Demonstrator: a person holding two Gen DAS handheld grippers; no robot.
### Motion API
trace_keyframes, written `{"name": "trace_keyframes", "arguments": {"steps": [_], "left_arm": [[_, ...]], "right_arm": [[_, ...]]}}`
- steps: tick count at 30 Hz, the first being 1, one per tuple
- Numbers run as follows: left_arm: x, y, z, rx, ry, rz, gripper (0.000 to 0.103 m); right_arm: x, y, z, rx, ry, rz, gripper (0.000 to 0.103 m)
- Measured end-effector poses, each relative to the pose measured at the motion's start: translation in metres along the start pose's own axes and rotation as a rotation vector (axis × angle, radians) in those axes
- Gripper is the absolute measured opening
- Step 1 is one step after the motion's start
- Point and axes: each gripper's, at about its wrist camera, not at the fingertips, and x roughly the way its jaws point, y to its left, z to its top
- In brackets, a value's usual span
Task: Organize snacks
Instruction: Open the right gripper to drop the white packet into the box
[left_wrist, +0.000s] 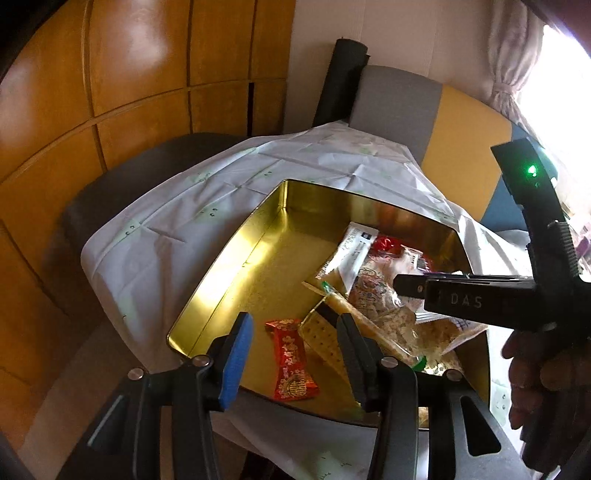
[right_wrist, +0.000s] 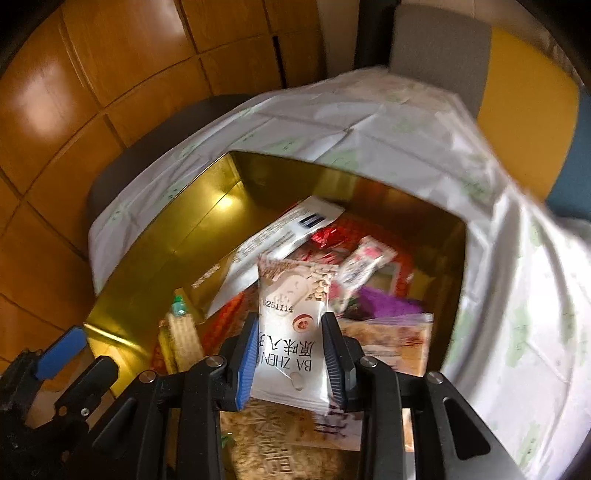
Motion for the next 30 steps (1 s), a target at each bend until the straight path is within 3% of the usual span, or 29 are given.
{"name": "trace_keyframes", "arguments": {"steps": [6,10,12,14,19,30], "left_arm": [[0.001,0.002,0.000,-0.005,0.003,0.005,0.048],[0.002,0.002,0.000,-0.005,0.004,0.006,0.048],[0.002,0.002,0.000,-0.006,0.001,0.006,0.048],[0.002,0.001,0.000,-0.005,0.000,0.002,0.048],[0.005,-0.003,-0.004,0.008,0.014,0.000,0.048],[0.005,-0.006,-0.005,0.030,0.007,0.000,0.049]], "right_arm": [[-0.004,-0.005,-0.003,0.052,-0.011,0.083,0.055],[-0.027,-0.006,-0.015,0.027,-0.052,0.084,0.055],[-0.038,-0.004,-0.027,-0.004,-0.062,0.059,0.051],[-0.050,-0.003,-0.038,-0.031,-0.086,0.037,0.036],[-0.057,-0.006,-0.064,-0.037,-0.079,0.039,0.035],[-0.012,0.004,-0.052,-0.057,-0.027,-0.024,0.035]]}}
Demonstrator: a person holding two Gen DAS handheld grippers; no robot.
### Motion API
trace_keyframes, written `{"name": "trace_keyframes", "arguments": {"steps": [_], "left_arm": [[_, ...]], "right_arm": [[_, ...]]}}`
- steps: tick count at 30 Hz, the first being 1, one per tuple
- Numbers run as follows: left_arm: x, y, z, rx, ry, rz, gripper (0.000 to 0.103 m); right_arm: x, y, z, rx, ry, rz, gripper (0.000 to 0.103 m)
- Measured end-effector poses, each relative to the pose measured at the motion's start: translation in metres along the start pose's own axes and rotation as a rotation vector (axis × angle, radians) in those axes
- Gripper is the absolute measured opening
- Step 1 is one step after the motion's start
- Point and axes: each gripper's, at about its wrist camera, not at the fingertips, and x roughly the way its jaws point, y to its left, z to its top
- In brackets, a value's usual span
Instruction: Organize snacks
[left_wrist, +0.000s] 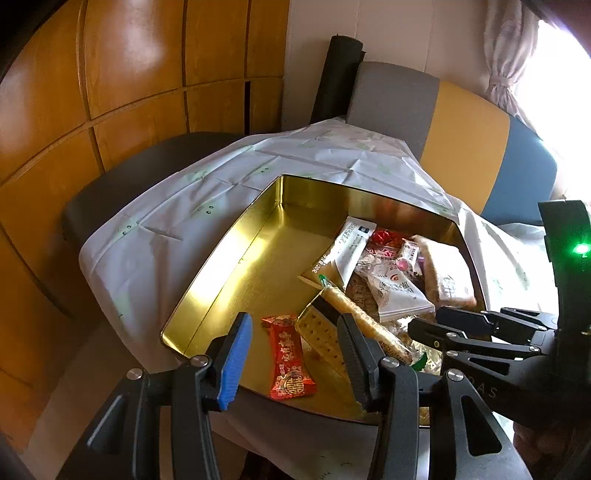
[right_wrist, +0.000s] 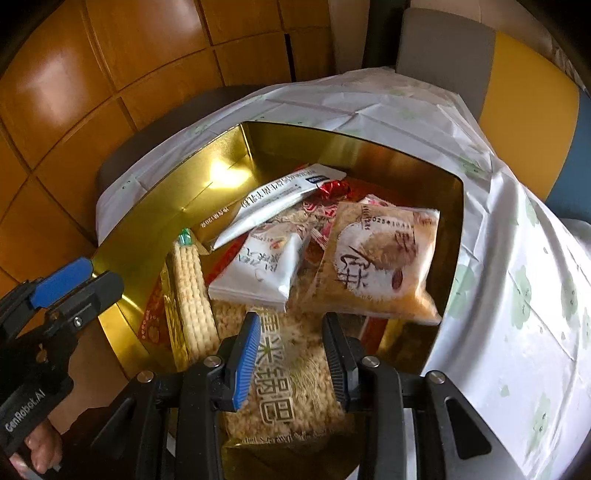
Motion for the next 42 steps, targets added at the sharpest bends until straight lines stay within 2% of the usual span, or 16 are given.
{"name": "trace_keyframes", "arguments": {"steps": [8,14,21,22,28,42], "left_arm": [[-0.005,-0.004,-0.001,0.009,-0.013,0.006,0.056],[-0.011,-0.011,-0.002,0.022,-0.029,0.005,0.057],[-0.031,-0.027,-0.012,0.042,-0.091,-0.020,0.062],[-0.033,-0.030,-0.013,0.050,-0.098,-0.023,0.066],[-0.048,-0.046,-0.026,0.088,-0.139,-0.048,0.069],[-0.055,-0.053,-0.032,0.104,-0.157,-0.048,0.073]], "right_arm": [[-0.012,0.009,-0.012,-0.017,-0.027,0.003,0.035],[-0.032,0.017,-0.028,-0.017,-0.097,-0.076,0.036],[-0.065,0.006,-0.056,0.120,-0.198,-0.194,0.040],[-0.068,0.005,-0.059,0.136,-0.205,-0.208,0.040],[-0.077,-0.003,-0.076,0.199,-0.228,-0.276,0.040],[-0.085,-0.010,-0.089,0.244,-0.254,-0.304,0.040]]}}
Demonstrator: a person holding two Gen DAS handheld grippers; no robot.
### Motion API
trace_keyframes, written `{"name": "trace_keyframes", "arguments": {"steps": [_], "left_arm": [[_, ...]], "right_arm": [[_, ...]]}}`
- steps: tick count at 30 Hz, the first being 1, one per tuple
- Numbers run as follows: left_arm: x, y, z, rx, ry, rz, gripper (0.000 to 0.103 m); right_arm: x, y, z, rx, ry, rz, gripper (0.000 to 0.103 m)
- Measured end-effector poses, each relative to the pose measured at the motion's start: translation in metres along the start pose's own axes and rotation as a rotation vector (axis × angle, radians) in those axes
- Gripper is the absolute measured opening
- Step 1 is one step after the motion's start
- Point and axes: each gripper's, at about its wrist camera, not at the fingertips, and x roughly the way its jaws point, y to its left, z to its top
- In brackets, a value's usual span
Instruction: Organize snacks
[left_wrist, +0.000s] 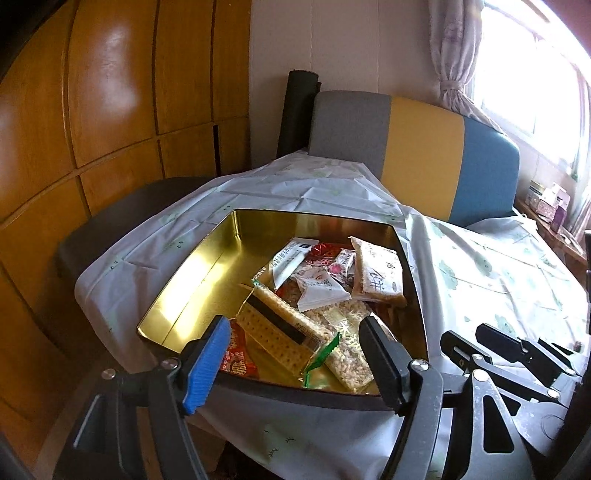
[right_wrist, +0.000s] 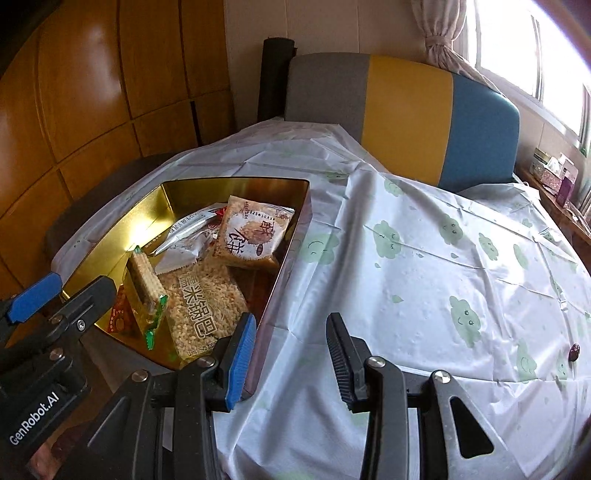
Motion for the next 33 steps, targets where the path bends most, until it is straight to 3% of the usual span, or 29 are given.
{"name": "trace_keyframes", "arguments": {"steps": [33], "left_arm": [[-0.0040,0.0077,0.0032,-0.024,-0.015,0.006,0.073]], "right_arm": [[-0.0029,0.0097,-0.0015,-0.026,-0.010,0.007,0.040]]}}
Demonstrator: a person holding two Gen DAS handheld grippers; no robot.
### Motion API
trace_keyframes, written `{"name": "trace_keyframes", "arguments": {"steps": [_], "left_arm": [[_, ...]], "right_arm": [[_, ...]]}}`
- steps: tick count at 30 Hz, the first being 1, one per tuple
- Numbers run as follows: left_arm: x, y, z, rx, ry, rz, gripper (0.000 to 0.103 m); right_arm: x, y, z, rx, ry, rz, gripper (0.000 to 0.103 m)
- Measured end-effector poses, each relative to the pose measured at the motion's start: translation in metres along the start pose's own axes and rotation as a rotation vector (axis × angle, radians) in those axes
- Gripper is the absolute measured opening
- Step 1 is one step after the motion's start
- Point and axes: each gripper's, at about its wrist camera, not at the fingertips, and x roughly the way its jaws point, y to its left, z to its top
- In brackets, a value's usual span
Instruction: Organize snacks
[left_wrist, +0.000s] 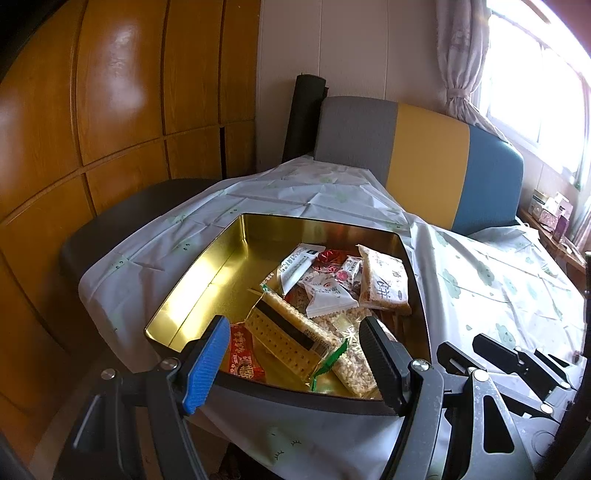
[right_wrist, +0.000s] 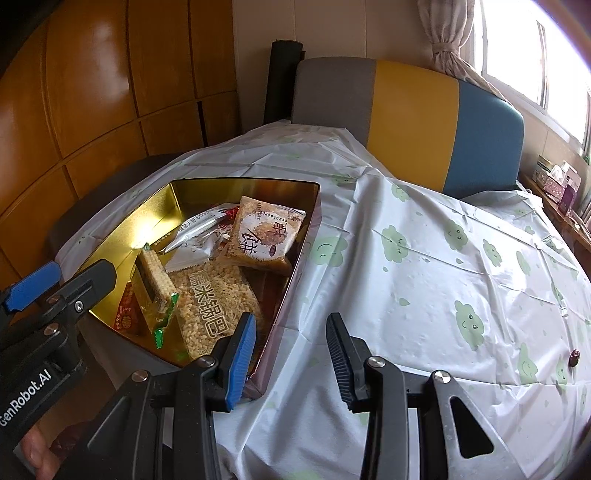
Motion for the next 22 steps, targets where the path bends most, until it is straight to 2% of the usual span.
{"name": "trace_keyframes", "arguments": {"steps": [13,22], "left_arm": [[0.0001,-0.0007,0.0002,-0.002,0.003,-0.002,0.073],[-0.0034,-0.0059,0.0000,0.021,-0.031,-0.015,0.073]], "right_arm": [[0.0010,0.0000,-0.0002,0.000,0.002,0.005,0.040],[0.0021,-0.0039,-0.0012,0.003,0.007,0.006,0.040]]}}
